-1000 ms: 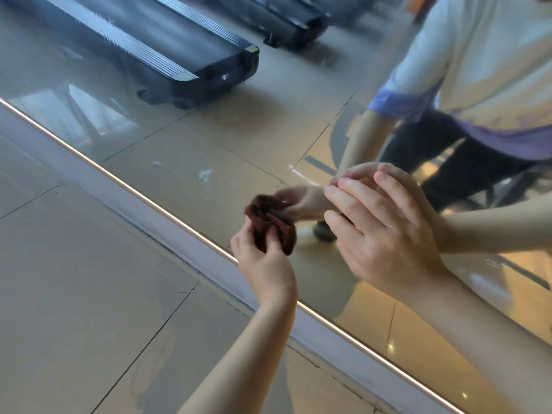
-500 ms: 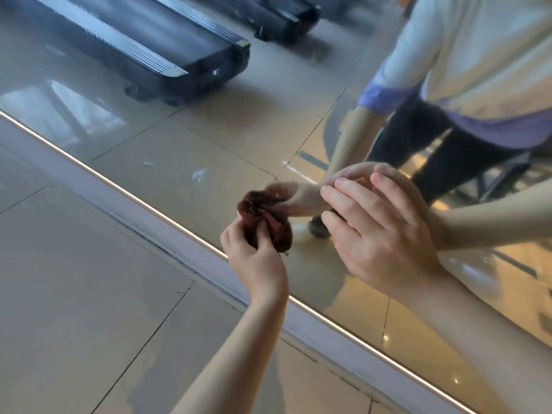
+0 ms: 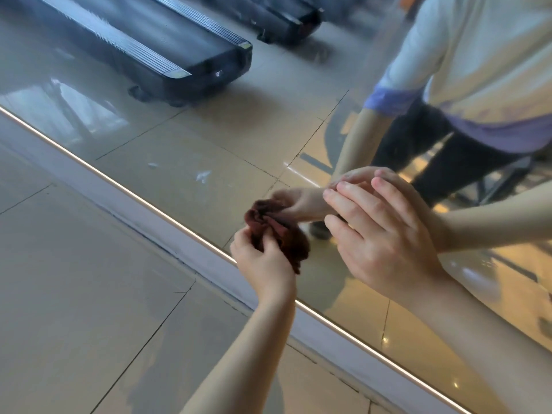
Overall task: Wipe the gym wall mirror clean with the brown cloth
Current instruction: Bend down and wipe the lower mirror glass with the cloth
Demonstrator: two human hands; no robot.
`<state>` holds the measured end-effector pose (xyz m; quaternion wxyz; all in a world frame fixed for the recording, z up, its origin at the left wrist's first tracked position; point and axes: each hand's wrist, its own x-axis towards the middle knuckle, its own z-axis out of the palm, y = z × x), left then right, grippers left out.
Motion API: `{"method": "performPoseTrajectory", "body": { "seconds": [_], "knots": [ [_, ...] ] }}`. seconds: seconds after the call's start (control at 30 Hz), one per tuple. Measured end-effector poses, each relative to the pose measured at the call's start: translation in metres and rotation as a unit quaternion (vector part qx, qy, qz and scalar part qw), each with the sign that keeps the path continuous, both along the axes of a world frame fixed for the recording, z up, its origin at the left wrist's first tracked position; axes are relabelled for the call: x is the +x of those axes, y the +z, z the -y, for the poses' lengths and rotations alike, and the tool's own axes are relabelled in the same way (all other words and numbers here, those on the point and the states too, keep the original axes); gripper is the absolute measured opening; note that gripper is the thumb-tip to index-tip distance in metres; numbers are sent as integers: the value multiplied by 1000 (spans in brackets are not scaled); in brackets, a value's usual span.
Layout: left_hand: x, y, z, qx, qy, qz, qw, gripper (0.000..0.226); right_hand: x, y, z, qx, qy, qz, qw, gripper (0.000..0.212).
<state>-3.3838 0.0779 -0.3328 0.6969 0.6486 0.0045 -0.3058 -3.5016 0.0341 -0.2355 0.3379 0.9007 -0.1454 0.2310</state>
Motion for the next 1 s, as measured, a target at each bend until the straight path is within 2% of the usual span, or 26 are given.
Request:
{"method": "performPoseTrajectory", "body": {
  "seconds": [0.1,0.2,0.27,0.4,0.6,0.77,0.87,1.0],
  "knots": [
    [14,-10,7,18,12,-45,999,23,-1,0,0,7,2,-10,1000,15],
    [-2,3,-3,-28,-33,-17,999,19,1,-1,-1,7,-3,7,1000,17],
    [3,8,-2,-49,-20,9,999,20,3,-2,-1,4,-4,11,1000,17],
    [45,2,18,-5,45,-3,999,24,4,-1,0,-2,4,5,1000,16],
    [41,13,10,-39,-2,72,997,17,12,-3,-2,4,-8,18,1000,21],
    [75,6,22,18,33,54,998,12,40,1,4,2,-8,24,1000,25],
    [64,17,12,-6,-6,80,997,20,53,0,6,0,-13,39,999,25],
    [57,25,7,-14,-31,95,995,15,59,-3,9,-23,-16,22,999,22]
  ]
}}
